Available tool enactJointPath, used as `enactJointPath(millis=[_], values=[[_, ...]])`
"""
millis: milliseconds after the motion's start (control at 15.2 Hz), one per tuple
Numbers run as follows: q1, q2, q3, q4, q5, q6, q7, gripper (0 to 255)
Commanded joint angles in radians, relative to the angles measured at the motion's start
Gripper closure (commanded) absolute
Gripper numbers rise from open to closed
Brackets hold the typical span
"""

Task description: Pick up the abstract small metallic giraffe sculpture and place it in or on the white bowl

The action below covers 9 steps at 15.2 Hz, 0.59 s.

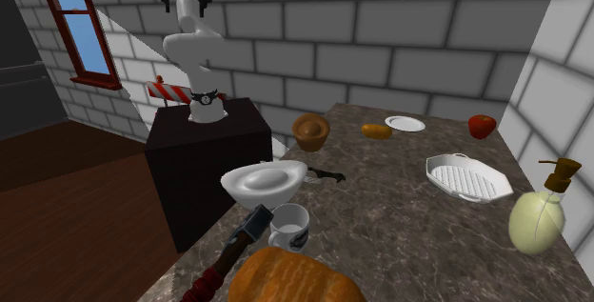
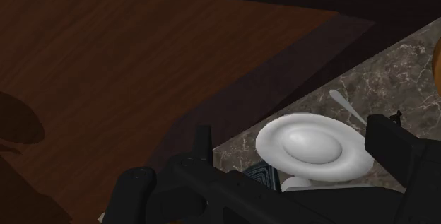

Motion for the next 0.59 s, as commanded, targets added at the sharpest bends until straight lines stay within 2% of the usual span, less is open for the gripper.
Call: enactJointPath(millis=[0,528], values=[[0.0,0.0,0.0,0.0,0.0,0.0,0.0,0],[0.024,0.126,0.14,-0.088,0.067,0.167,0.187,0]])
